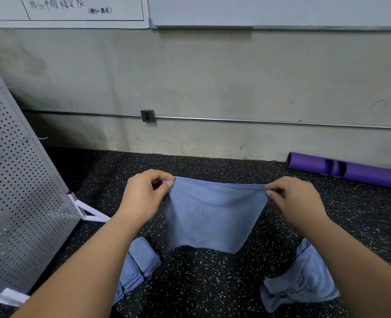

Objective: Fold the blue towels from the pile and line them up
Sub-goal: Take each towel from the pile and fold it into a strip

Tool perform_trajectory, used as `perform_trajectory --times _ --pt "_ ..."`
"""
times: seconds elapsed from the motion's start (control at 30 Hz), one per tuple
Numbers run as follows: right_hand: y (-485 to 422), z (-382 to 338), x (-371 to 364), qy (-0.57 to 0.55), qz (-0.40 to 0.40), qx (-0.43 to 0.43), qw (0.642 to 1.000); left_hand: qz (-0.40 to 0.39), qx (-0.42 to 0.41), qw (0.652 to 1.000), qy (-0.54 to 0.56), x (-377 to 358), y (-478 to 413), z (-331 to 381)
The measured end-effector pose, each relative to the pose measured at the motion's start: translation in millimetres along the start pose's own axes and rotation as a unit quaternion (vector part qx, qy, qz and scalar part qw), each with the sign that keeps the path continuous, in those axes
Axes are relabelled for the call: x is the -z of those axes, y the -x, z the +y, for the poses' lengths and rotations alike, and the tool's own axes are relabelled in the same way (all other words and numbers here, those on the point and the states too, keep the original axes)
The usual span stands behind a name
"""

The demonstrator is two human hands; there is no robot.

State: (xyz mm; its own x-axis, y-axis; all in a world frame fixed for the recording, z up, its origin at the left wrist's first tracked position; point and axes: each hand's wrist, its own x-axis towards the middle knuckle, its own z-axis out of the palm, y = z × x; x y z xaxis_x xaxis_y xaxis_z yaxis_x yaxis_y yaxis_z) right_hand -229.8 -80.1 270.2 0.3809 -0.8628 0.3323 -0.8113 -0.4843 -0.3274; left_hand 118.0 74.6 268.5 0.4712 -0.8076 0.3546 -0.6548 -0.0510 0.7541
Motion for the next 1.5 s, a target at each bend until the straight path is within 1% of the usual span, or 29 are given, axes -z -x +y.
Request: perform_trajectory --times 0.2,0.33,0.37,0.47,0.67,0.77,0.9,0.97,1.03,1.13,1.23,1.27,1.33,1.4,1.43,1.5 --pt "6 -1 15 -0.114 0.07 -0.016 0.991 0.011 0.007 0.999 0.041 3 -2 -1" --pt "8 -3 24 -0.227 0.074 -0.053 0.97 0.019 0.0 0.999 0.046 1 -1 3" --pt "9 -3 26 -0.239 0.076 -0.056 0.966 0.025 0.0 0.998 0.051 0 -1 5" --pt "10 -1 29 -0.228 0.088 -0.065 0.967 0.032 -0.001 0.998 0.06 -1 -1 9" --pt "14 1 36 -0.22 0.092 -0.073 0.968 0.042 0.004 0.999 0.027 -6 0 13" --pt "17 1 41 -0.246 0.089 -0.084 0.961 0.046 0.007 0.999 0.024 -7 0 16" --pt "16 4 42 -0.293 0.078 -0.086 0.949 0.023 0.006 1.0 0.004 -8 1 14" --pt "15 6 41 -0.313 0.088 -0.084 0.942 0.02 0.006 1.0 0.004 -9 0 12" --pt "15 7 42 -0.324 0.11 -0.079 0.936 0.033 0.008 0.999 0.022 -9 0 13" --pt "16 7 43 -0.288 0.134 -0.088 0.944 0.05 0.001 0.996 0.071 -9 -1 16" --pt "18 10 39 -0.219 0.114 -0.103 0.963 0.046 -0.012 0.994 0.094 -9 0 18" --pt "18 10 38 -0.215 0.115 -0.109 0.964 0.048 -0.016 0.994 0.099 -8 0 18" --pt "16 9 42 -0.251 0.134 -0.115 0.952 0.056 -0.022 0.993 0.103 -7 1 20" --pt "14 9 46 -0.323 0.155 -0.112 0.927 0.059 -0.025 0.993 0.103 -6 0 20" --pt "13 9 46 -0.341 0.147 -0.108 0.922 0.057 -0.025 0.993 0.1 -6 0 20" --pt "14 14 43 -0.339 0.101 -0.11 0.929 0.048 -0.024 0.995 0.086 -6 1 18"
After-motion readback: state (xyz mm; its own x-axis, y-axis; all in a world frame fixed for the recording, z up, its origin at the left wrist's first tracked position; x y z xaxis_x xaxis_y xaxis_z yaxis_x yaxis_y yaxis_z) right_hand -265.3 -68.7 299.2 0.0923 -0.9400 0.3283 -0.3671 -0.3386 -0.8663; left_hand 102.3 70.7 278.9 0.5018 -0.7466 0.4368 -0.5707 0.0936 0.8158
